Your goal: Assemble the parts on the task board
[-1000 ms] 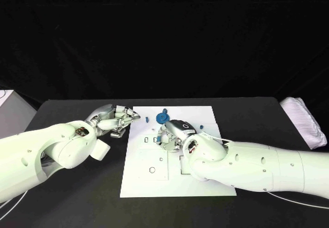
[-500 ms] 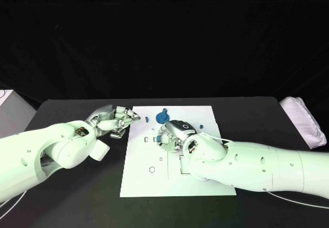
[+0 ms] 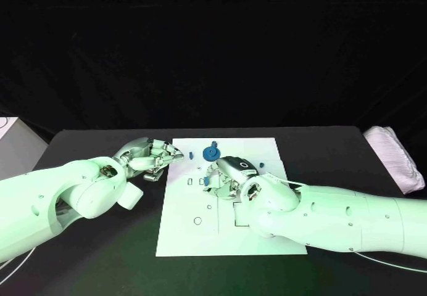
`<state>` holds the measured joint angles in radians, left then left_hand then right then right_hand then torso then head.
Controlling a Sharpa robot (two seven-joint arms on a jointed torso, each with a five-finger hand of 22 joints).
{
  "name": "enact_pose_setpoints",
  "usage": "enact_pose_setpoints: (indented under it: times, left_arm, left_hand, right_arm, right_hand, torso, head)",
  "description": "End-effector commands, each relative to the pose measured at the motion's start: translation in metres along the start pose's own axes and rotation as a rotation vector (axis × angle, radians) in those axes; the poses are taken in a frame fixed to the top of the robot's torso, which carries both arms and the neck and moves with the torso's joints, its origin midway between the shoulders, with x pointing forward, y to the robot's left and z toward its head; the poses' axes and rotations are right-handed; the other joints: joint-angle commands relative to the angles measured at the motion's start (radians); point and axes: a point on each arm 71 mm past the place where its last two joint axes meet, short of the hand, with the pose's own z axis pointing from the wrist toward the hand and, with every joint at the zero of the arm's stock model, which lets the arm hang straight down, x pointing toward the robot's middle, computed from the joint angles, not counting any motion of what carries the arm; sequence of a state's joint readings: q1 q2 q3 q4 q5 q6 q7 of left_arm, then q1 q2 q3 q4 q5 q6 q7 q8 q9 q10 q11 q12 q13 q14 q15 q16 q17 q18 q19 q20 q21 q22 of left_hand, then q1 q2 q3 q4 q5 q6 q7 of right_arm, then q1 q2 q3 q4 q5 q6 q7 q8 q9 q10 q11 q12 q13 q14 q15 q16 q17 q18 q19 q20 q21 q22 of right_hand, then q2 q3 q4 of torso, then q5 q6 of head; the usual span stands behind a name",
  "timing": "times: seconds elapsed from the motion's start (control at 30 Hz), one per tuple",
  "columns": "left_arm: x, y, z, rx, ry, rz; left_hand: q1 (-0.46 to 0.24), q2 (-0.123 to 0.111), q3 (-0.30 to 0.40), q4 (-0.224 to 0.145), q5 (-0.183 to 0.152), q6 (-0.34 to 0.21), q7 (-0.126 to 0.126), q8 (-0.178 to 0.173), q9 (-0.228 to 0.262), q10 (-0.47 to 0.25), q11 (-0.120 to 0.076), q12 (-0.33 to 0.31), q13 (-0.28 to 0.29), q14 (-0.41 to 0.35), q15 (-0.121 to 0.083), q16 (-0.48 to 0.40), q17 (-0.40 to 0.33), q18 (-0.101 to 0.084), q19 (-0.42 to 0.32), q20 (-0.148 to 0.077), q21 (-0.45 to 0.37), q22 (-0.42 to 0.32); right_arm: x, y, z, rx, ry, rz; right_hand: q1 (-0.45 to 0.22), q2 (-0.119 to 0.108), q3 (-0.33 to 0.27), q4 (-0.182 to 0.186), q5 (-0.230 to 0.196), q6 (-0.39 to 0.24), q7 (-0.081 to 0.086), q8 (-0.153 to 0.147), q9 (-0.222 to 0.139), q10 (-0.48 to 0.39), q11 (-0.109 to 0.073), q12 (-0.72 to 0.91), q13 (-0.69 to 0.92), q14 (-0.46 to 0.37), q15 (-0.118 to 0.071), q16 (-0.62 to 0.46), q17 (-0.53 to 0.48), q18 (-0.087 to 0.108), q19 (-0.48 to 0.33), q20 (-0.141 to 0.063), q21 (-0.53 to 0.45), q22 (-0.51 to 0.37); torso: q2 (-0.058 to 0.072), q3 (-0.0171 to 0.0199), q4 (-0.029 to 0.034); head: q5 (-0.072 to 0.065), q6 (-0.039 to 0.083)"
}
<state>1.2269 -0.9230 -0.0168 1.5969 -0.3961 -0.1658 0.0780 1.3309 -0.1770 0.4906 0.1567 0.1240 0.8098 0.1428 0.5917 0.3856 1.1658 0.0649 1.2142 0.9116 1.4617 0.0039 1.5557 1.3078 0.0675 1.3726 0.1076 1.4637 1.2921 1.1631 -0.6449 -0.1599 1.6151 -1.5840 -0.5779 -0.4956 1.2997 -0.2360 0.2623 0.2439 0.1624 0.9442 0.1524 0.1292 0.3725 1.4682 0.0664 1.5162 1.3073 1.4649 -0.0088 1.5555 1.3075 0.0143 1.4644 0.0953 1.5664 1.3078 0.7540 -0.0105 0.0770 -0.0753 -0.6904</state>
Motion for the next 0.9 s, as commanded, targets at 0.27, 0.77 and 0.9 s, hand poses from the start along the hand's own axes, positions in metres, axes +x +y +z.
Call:
enact_pose_setpoints:
  times: [0.27, 0.77, 0.9]
  left_arm:
    - [0.002, 0.014, 0.014, -0.199, -0.005, 0.217]
    - [0.025, 0.004, 0.057, -0.443, 0.158, 0.494]
    - [0.031, -0.001, 0.068, -0.462, 0.18, 0.552]
  left_hand:
    - [-0.088, -0.02, -0.055, 0.08, 0.002, 0.033, -0.025, 0.067, 0.057, 0.029, -0.02, 0.025, 0.031, 0.096, -0.015, 0.005, 0.235, -0.007, 0.012, -0.012, 0.01, 0.006]
    - [-0.19, 0.008, -0.114, 0.137, 0.002, -0.015, -0.022, 0.092, 0.125, 0.0, -0.017, 0.004, -0.001, 0.082, -0.015, -0.007, 0.207, -0.003, -0.003, -0.015, 0.0, -0.014]
    - [-0.199, 0.011, -0.12, 0.136, 0.003, -0.016, -0.022, 0.093, 0.13, -0.002, -0.017, 0.003, -0.003, 0.08, -0.014, -0.009, 0.203, -0.002, -0.008, -0.014, -0.002, -0.02]
  right_arm:
    - [-0.039, -0.011, -0.016, -0.123, -0.033, 0.14]
    - [-0.105, -0.064, -0.021, 0.011, -0.055, 0.297]
    - [-0.112, -0.075, -0.019, 0.042, -0.066, 0.315]
  right_hand:
    - [0.09, 0.028, -0.038, 0.01, 0.03, -0.022, 0.01, -0.016, -0.011, 0.046, 0.012, -0.013, 0.21, 0.093, 0.012, -0.005, 0.205, -0.006, 0.091, 0.01, -0.025, 0.241]
    - [0.108, 0.024, -0.031, 0.012, 0.079, -0.003, 0.007, -0.001, -0.008, 0.027, 0.009, -0.034, 0.194, 0.089, 0.01, -0.011, 0.192, 0.006, 0.067, 0.01, -0.072, 0.207]
    - [0.105, 0.026, -0.032, 0.016, 0.082, -0.005, 0.007, -0.001, -0.008, 0.029, 0.01, -0.032, 0.195, 0.09, 0.01, -0.009, 0.198, 0.005, 0.069, 0.01, -0.068, 0.21]
  torso:
    - [-0.015, 0.006, -0.0134]
    - [-0.045, 0.0143, -0.0197]
    - [-0.047, 0.0162, -0.0204]
  head:
    - [0.015, 0.0]
    - [0.032, -0.022]
    - [0.035, -0.028]
